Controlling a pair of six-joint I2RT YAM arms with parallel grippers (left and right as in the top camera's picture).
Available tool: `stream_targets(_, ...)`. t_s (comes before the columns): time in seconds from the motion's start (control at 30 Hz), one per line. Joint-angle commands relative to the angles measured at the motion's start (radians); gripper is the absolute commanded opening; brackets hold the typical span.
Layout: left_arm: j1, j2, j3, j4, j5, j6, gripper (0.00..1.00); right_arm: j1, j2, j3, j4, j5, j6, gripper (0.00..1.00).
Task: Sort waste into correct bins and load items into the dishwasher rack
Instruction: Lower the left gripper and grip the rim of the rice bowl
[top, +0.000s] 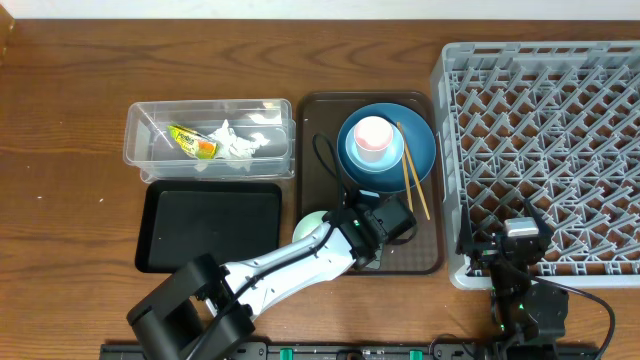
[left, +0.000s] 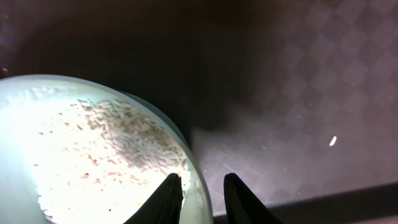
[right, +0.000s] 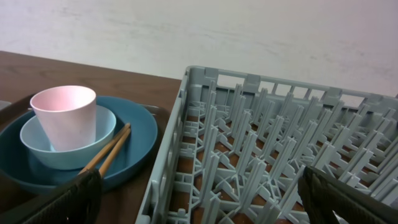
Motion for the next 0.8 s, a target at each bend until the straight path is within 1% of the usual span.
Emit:
stream_targets(0.0,-0.002,0.009,-0.010,-0.006,-0.047,-0.005,0.25,0.011,-0.001,-0.001,-0.004,0.006,-0.003,0.99)
stream_targets(0.5,-0.006,0.009,-0.010,-0.004,-0.046,-0.006,0.24,0.011,-0.001,-0.001,-0.004,0.006,-0.003,0.99)
stream_targets(0.77,-0.030,0.009,-0.010,-0.004,-0.046,-0.006,0.23,0.011,-0.001,-0.001,-0.005,0.006,-0.003,0.99)
